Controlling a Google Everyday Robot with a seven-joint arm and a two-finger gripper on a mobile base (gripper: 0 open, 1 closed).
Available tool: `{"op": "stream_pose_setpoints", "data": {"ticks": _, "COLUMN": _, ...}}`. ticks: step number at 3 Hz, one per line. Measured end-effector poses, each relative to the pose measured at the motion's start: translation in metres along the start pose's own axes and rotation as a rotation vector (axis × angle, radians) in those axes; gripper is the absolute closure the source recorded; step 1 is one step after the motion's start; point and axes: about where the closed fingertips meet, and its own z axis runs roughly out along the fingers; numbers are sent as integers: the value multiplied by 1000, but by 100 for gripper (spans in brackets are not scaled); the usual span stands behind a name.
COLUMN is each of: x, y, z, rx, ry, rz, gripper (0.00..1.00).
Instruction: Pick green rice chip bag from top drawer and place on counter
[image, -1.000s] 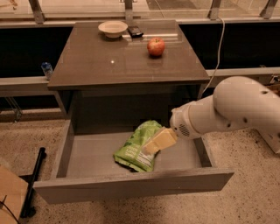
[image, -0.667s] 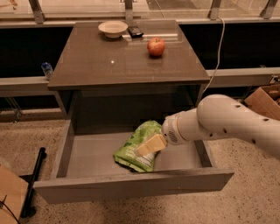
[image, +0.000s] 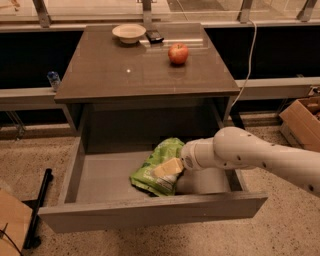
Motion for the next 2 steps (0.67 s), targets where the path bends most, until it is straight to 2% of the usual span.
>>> {"op": "stream_pose_setpoints", "data": {"ticks": 1, "x": 4, "y": -12, "z": 34, "rx": -16, "ry": -23, "rz": 38, "gripper": 0}}
{"op": "stream_pose_setpoints", "data": {"ticks": 2, "x": 3, "y": -19, "z": 48, "rx": -17, "ry": -32, "rz": 49, "gripper": 0}}
